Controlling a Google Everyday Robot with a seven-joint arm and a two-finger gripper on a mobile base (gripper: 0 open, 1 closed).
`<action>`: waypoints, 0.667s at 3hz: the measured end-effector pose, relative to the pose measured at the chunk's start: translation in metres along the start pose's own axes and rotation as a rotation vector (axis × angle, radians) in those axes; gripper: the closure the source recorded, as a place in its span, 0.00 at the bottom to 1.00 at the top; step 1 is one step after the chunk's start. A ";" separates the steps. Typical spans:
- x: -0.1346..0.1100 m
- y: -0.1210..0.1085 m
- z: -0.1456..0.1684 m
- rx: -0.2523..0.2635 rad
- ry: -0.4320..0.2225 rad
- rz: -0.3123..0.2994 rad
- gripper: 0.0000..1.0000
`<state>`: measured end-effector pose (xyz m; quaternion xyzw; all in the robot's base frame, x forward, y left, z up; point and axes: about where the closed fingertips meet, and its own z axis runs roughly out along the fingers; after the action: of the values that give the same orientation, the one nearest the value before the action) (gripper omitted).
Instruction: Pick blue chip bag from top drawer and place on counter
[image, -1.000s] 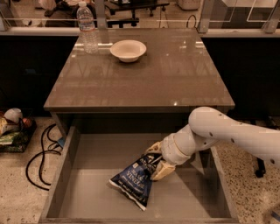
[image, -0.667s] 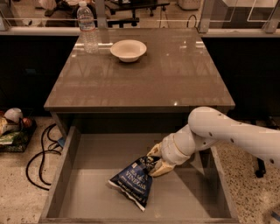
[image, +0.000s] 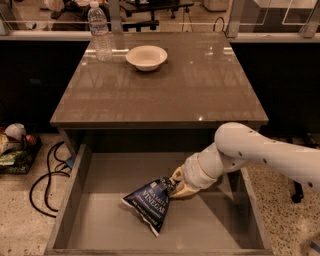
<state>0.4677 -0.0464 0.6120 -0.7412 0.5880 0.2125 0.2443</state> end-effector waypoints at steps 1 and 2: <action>0.000 0.000 0.000 0.000 0.000 0.000 1.00; -0.010 -0.001 -0.003 -0.003 0.020 -0.003 1.00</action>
Offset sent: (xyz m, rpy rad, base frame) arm -0.0020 0.0124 0.0230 -0.0500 -0.0118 -0.0010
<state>0.4661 -0.0403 0.6208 -0.7446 0.5890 0.2057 0.2374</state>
